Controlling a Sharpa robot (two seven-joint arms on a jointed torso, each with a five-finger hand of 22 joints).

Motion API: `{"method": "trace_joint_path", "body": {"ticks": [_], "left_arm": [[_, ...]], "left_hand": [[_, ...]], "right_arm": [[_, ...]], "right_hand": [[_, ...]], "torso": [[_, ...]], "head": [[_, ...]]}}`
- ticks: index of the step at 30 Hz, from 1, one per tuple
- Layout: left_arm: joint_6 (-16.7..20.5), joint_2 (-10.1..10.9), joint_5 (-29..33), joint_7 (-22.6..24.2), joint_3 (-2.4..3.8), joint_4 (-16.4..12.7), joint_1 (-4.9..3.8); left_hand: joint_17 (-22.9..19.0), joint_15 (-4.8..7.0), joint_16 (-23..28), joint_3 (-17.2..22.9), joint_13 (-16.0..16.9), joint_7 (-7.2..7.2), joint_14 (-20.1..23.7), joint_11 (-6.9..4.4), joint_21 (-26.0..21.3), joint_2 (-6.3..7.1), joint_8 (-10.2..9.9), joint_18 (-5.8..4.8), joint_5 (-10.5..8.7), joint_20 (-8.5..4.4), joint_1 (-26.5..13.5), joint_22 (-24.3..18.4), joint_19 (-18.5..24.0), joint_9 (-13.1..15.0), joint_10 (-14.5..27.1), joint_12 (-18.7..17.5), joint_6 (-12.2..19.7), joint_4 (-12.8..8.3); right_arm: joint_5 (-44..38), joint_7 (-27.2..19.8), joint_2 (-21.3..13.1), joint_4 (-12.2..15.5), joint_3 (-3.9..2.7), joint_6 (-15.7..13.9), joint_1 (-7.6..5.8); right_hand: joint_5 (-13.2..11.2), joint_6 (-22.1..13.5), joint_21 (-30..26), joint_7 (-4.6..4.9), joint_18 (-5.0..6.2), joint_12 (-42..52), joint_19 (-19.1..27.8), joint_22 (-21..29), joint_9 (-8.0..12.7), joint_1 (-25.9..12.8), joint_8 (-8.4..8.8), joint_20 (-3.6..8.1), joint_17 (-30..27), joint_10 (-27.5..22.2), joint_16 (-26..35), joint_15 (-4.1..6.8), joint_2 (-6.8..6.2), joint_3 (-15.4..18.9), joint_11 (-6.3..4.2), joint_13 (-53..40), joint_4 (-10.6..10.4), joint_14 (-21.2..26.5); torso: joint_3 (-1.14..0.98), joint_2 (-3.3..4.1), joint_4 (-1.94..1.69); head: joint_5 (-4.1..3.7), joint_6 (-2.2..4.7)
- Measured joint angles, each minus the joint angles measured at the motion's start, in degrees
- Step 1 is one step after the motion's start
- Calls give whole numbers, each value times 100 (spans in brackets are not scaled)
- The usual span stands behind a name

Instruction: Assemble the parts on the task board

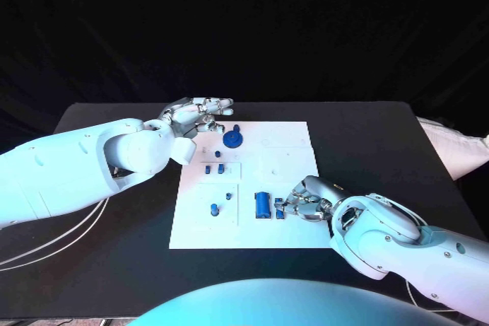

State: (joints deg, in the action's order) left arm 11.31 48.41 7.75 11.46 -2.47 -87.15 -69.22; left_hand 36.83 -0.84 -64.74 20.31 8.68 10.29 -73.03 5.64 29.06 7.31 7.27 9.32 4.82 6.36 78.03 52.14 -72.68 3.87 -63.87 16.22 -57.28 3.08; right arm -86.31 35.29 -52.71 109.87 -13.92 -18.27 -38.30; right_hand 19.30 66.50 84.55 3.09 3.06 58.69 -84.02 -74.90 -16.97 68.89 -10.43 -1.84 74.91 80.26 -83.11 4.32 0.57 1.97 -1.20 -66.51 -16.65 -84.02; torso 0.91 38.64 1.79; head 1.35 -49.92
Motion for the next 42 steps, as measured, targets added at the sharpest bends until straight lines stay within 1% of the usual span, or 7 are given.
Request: {"method": "trace_joint_path", "body": {"ticks": [10, 15, 23, 24, 27, 39, 42], "left_arm": [[-15, 10, -7, -16, 0, 1, 0], [-21, 23, -9, -20, 0, 1, 0], [-26, 45, -13, -25, 0, 0, 0], [-27, 47, -13, -25, 0, 0, 0], [-28, 48, -14, -26, 0, 0, 0], [-32, 35, -16, -32, 0, 4, 0], [-33, 33, -18, -36, 0, 4, 0]], "left_hand": [[-23, 0, 0, -7, 8, 0, 0, 20, 0, 0, 0, 0, 0, 0, 0, -10, 0, 0, 20, 40, 0, 7], [-23, 0, 0, -7, 8, 0, 0, 20, 0, 0, 0, 0, 0, 0, 0, -10, 0, 0, 20, 40, 0, 7], [-23, 0, 0, -7, 7, 0, 0, 19, 0, 0, 0, 0, 0, 0, 0, -9, 0, 0, 20, 40, 0, 7], [-23, 0, 0, -6, 7, 0, 0, 19, 0, 0, 0, 0, 0, 0, 0, -9, 0, 0, 20, 40, 0, 7], [-23, 0, 0, -7, 7, 0, 0, 19, 0, 0, 0, 0, 0, 0, 0, -9, 0, 0, 20, 40, 0, 7], [-22, 0, 0, -6, 6, 0, 0, 19, 0, 0, 0, 0, 0, 0, 0, -9, 0, 0, 20, 40, 0, 7], [-22, 0, 0, -6, 6, 0, 0, 19, 0, 0, 0, 0, 0, 0, 0, -8, 0, 0, 20, 40, 0, 6]], "right_arm": [[-47, 1, -49, 89, 1, -1, 1], [-81, -12, -132, 181, 2, 11, 4], [-145, -26, -235, 274, 1, 75, 18], [-155, -28, -241, 274, 1, 86, 21], [-173, -30, -247, 264, 1, 103, 23], [-213, -31, -148, 53, 0, 169, 24], [-219, -31, -124, -18, 0, 204, 20]], "right_hand": [[-434, 9, 0, -9, 0, 0, -9, -5, -81, -107, 2, 9, 0, 7, 0, 41, -10, 313, -7, -60, 47, -1], [-768, 9, 0, -9, 0, 0, -9, -4, -133, 128, 2, 9, -1, 7, 0, 41, -215, 444, -7, -80, 177, -1], [-1141, 9, 0, -9, 0, 0, -9, -4, -188, 456, 2, 9, 4, 7, 0, 41, -210, 576, -7, -104, 318, 0], [-1165, 9, 0, -9, 0, -1, -9, -4, -195, 490, 2, 9, 4, 7, 0, 41, -176, 560, -7, -113, 347, 0], [-1165, 9, 0, -9, -1, -1, -9, -3, -199, 518, 2, 9, 4, 7, 0, 41, -195, 552, -6, -120, 355, 0], [-1190, 29, 0, 11, 0, 51, -8, -3, -222, 601, 2, 8, 3, 37, 0, 41, -112, 568, 3, -178, 369, 0], [-1190, 30, 0, 11, 0, 50, -8, -3, -238, 660, 2, 8, 3, 47, 0, 40, -53, 552, -6, -187, 436, -1]], "torso": [[-2, 0, 0], [-3, 0, 0], [-2, 0, 4], [-1, -1, 4], [-1, -1, 4], [5, -1, -9], [5, 0, -9]], "head": [[-5, -4], [1, -4], [4, -3], [4, -3], [4, -3], [-21, -8], [-24, -8]]}}
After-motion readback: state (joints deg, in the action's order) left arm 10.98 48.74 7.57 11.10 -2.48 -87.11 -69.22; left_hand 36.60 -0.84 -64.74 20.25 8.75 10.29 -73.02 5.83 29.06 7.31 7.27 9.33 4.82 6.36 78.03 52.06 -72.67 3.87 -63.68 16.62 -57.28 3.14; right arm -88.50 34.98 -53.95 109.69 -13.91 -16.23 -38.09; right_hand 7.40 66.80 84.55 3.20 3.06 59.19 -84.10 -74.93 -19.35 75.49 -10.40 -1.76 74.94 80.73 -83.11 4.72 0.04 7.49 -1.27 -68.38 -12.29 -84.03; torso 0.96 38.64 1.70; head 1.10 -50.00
